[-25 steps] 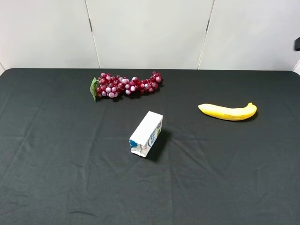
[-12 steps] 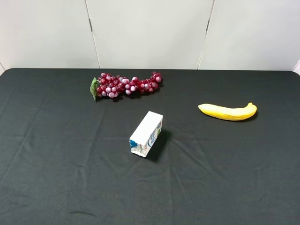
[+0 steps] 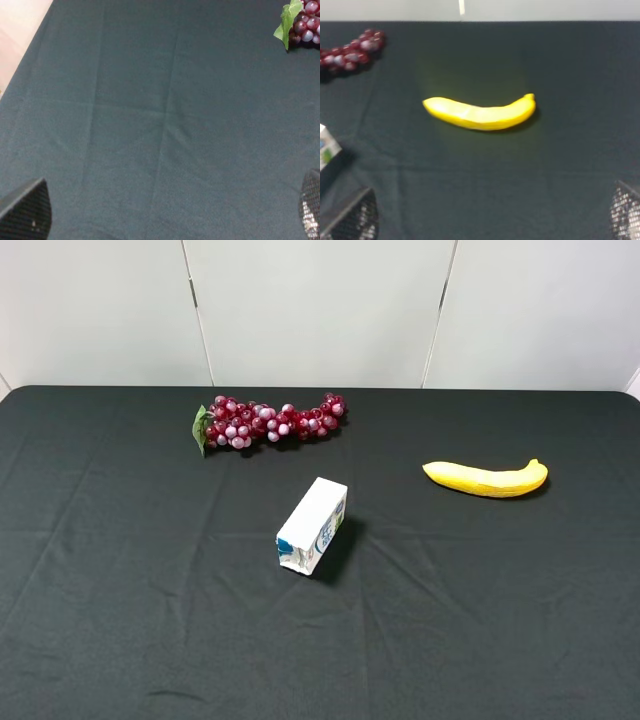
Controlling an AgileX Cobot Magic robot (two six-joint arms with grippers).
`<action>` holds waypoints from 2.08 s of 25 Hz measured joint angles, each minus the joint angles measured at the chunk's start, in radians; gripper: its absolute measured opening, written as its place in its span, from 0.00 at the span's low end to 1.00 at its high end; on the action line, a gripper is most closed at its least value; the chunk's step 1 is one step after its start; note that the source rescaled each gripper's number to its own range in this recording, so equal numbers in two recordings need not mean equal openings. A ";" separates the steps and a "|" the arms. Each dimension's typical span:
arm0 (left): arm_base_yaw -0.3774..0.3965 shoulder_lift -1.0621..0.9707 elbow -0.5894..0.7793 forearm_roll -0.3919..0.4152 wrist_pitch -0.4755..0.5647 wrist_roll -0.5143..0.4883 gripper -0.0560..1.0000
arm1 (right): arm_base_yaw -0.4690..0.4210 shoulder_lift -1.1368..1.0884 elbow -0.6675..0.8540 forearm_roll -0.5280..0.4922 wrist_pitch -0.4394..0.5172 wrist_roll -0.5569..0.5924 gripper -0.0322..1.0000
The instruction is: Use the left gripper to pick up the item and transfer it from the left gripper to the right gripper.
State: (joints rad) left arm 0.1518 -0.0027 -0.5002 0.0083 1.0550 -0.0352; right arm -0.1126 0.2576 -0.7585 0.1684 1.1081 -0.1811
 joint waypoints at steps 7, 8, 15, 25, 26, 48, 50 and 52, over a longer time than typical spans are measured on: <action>0.000 0.000 0.000 0.000 0.000 0.000 1.00 | 0.000 -0.238 0.181 -0.061 -0.067 0.075 1.00; 0.000 0.000 0.000 0.000 0.000 0.000 1.00 | 0.000 -0.254 0.200 -0.069 -0.067 0.086 1.00; 0.000 0.000 0.000 0.000 0.000 0.000 1.00 | 0.000 -0.263 0.260 -0.092 -0.081 0.132 1.00; 0.000 0.000 0.000 0.001 0.000 0.000 1.00 | 0.000 -0.263 0.260 -0.098 -0.090 0.145 1.00; 0.000 0.000 0.000 0.001 0.000 0.000 1.00 | 0.000 -0.263 0.260 -0.098 -0.090 0.145 1.00; 0.000 0.000 0.000 0.001 0.000 0.000 1.00 | 0.105 -0.263 0.260 -0.098 -0.092 0.145 1.00; 0.000 0.000 0.000 0.001 0.000 0.000 1.00 | 0.105 -0.263 0.260 -0.098 -0.092 0.145 1.00; 0.000 0.000 0.000 0.001 0.000 0.000 1.00 | 0.105 -0.263 0.260 -0.098 -0.092 0.145 1.00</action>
State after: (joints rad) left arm 0.1518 -0.0027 -0.5002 0.0091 1.0550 -0.0352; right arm -0.0077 -0.0051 -0.4981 0.0704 1.0161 -0.0358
